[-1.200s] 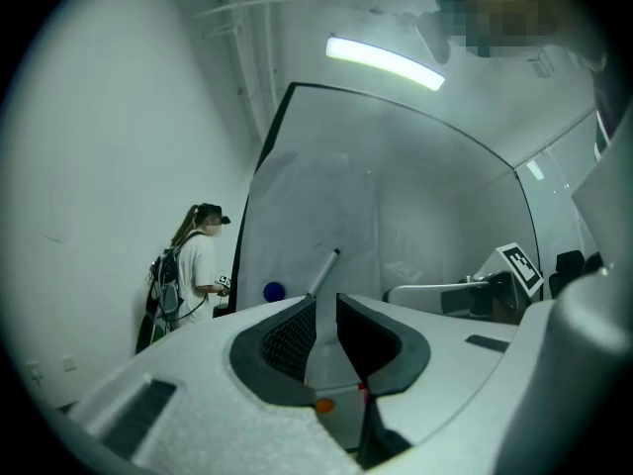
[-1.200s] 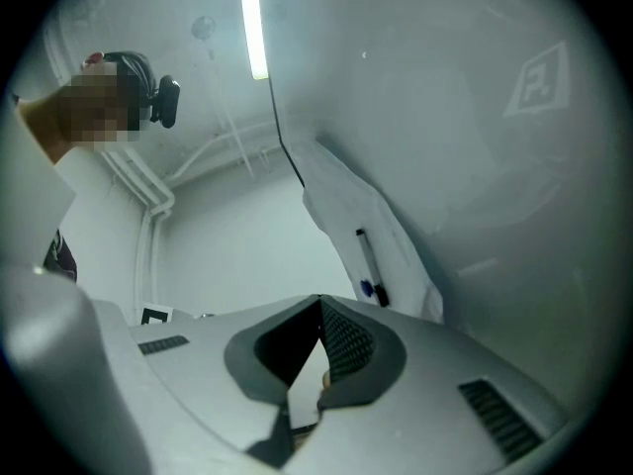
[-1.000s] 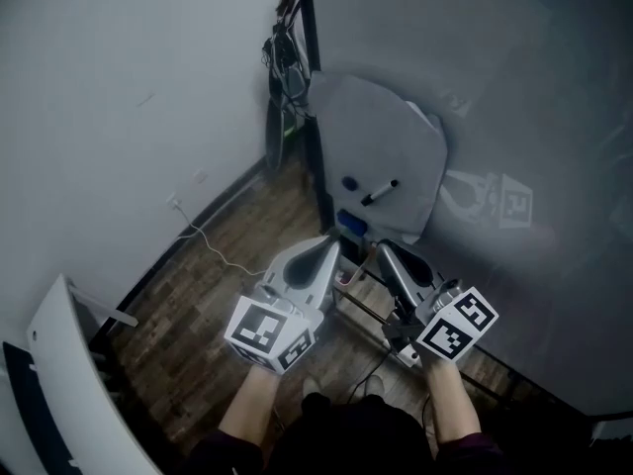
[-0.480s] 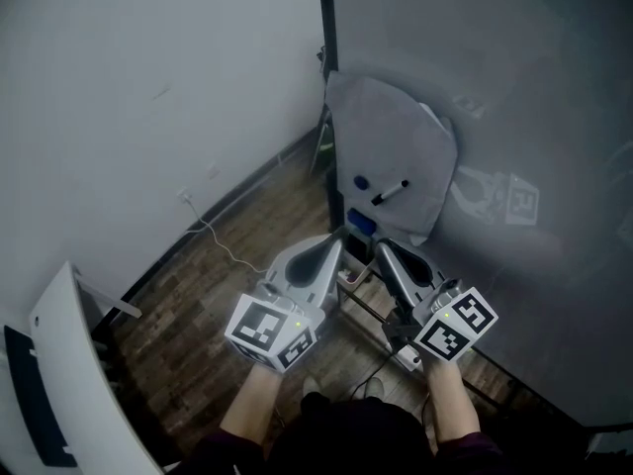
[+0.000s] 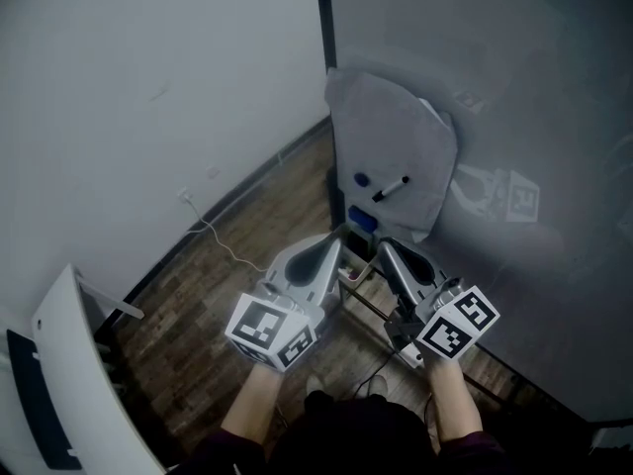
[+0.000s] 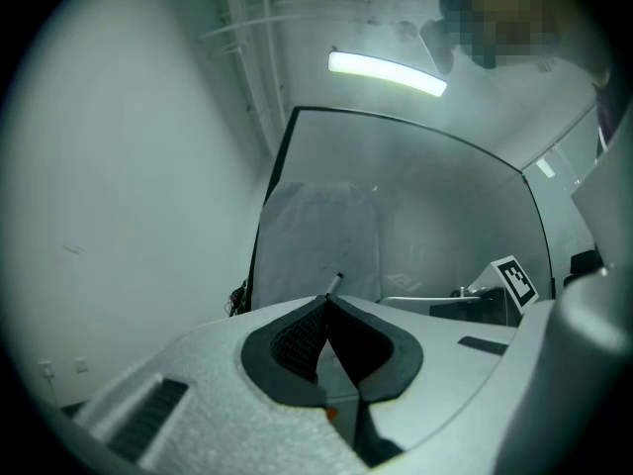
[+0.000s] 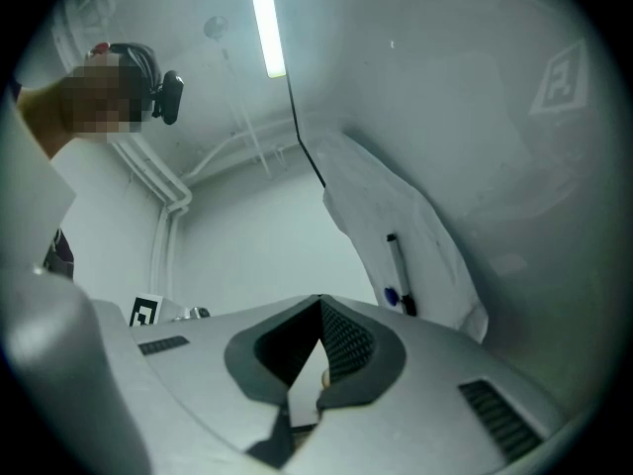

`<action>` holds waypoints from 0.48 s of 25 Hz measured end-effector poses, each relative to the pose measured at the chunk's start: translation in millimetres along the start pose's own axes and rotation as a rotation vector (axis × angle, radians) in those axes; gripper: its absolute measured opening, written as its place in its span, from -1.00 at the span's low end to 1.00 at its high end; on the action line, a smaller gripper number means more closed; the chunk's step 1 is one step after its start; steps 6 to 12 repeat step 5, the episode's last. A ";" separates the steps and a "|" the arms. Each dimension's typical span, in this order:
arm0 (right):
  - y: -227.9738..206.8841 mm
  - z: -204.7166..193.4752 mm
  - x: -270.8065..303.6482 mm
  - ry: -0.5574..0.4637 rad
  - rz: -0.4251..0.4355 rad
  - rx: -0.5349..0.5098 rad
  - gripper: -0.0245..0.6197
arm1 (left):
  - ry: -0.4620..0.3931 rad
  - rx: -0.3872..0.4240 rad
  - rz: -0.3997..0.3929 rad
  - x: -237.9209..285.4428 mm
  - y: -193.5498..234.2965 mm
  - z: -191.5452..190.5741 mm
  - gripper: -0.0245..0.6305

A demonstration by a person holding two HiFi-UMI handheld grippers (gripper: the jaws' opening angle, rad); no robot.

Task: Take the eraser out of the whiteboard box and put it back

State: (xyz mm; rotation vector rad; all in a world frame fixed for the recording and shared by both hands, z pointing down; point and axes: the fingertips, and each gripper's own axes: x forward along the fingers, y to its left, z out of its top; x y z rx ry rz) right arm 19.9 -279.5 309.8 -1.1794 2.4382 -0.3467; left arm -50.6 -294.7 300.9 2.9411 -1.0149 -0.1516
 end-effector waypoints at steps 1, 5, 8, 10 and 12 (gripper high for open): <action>0.0 -0.3 0.1 0.001 0.000 0.000 -0.91 | 0.000 -0.002 0.001 -0.4 0.3 -0.8 -0.91; 0.6 -1.8 0.9 0.003 0.002 -0.004 -0.91 | 0.001 -0.003 0.000 -1.2 1.4 -2.4 -0.91; 0.6 -1.8 0.9 0.003 0.002 -0.004 -0.91 | 0.001 -0.003 0.000 -1.2 1.4 -2.4 -0.91; 0.6 -1.8 0.9 0.003 0.002 -0.004 -0.91 | 0.001 -0.003 0.000 -1.2 1.4 -2.4 -0.91; 0.6 -1.8 0.9 0.003 0.002 -0.004 -0.91 | 0.001 -0.003 0.000 -1.2 1.4 -2.4 -0.91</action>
